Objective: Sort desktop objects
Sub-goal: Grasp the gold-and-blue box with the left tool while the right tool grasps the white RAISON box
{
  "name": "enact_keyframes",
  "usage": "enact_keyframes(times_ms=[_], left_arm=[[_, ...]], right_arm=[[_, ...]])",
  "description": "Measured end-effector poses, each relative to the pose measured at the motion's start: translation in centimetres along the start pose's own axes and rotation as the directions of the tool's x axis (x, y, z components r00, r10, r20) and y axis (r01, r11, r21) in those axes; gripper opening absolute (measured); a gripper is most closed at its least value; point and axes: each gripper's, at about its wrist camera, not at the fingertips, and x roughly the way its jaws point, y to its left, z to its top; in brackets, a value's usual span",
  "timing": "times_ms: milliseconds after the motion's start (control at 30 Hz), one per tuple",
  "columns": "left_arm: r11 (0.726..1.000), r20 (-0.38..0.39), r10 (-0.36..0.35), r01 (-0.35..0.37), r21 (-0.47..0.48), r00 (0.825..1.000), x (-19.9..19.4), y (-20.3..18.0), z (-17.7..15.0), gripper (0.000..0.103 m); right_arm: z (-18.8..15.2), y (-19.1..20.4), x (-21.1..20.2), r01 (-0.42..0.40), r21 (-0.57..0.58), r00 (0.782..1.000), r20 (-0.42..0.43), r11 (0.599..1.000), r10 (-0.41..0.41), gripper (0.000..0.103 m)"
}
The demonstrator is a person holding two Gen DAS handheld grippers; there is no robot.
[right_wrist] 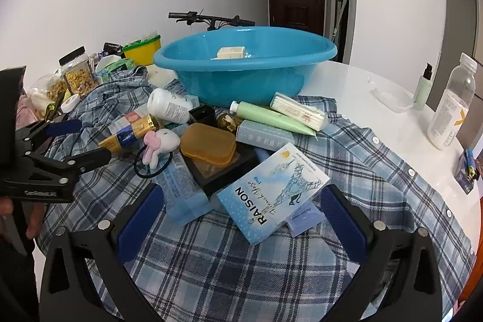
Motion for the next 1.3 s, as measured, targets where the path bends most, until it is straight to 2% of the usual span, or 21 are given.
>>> enact_keyframes(times_ms=[133, 233, 433, 467, 533, 567, 633, 800, 867, 933, 1300], left_arm=[[1.000, -0.006, -0.029, 0.029, -0.011, 1.000, 0.4, 0.4, 0.0, 0.103], [1.000, 0.012, -0.015, 0.015, -0.012, 1.000, 0.4, 0.3, 0.2, 0.103], [1.000, -0.004, -0.018, 0.018, -0.007, 1.000, 1.5, 0.1, 0.5, 0.103], [1.000, -0.006, -0.018, 0.018, -0.006, 1.000, 1.7, 0.1, 0.5, 0.100], [1.000, -0.014, -0.020, 0.020, -0.005, 1.000, 2.2, 0.2, 0.5, 0.085], [1.000, -0.020, -0.019, 0.019, -0.007, 1.000, 2.5, 0.3, 0.5, 0.081], [1.000, -0.054, -0.024, 0.023, -0.010, 0.998, 3.4, 0.5, 0.4, 0.062], [1.000, -0.065, -0.012, 0.014, 0.018, 0.998, 4.5, -0.2, 0.1, 0.058], [1.000, -0.057, -0.007, 0.008, 0.021, 0.998, 4.5, -0.3, 0.1, 0.039], [0.999, -0.061, -0.044, 0.044, 0.000, 0.997, 4.3, 0.0, 0.2, 0.025], [0.992, 0.017, -0.103, 0.104, -0.072, 0.995, 1.3, -0.1, 0.0, 0.023]], right_arm=[[-0.1, 0.0, 0.3, 0.007, 0.003, 1.000, -0.006, 1.000, -0.007, 0.103], [0.0, 0.0, 0.5, 0.004, 0.002, 1.000, -0.012, 1.000, -0.004, 0.103], [0.4, -0.1, 0.6, 0.004, -0.004, 1.000, -0.010, 1.000, -0.004, 0.103], [0.5, -0.2, 0.6, 0.004, -0.005, 1.000, -0.006, 1.000, -0.004, 0.103], [0.7, -0.3, 0.6, 0.007, -0.006, 1.000, 0.006, 1.000, -0.007, 0.103], [0.8, -0.4, 0.7, 0.006, -0.001, 1.000, 0.010, 1.000, -0.006, 0.103], [0.8, -0.5, 0.9, -0.007, 0.008, 1.000, 0.004, 1.000, 0.007, 0.103], [0.5, -0.4, 1.3, -0.016, 0.003, 1.000, -0.006, 1.000, 0.016, 0.103], [0.3, -0.5, 1.5, -0.016, 0.007, 1.000, -0.007, 1.000, 0.016, 0.103], [0.1, -0.7, 1.6, -0.015, 0.011, 1.000, -0.006, 1.000, 0.015, 0.103], [-0.5, -3.7, 0.2, 0.011, 0.045, 1.000, 0.013, 0.999, -0.011, 0.103]])
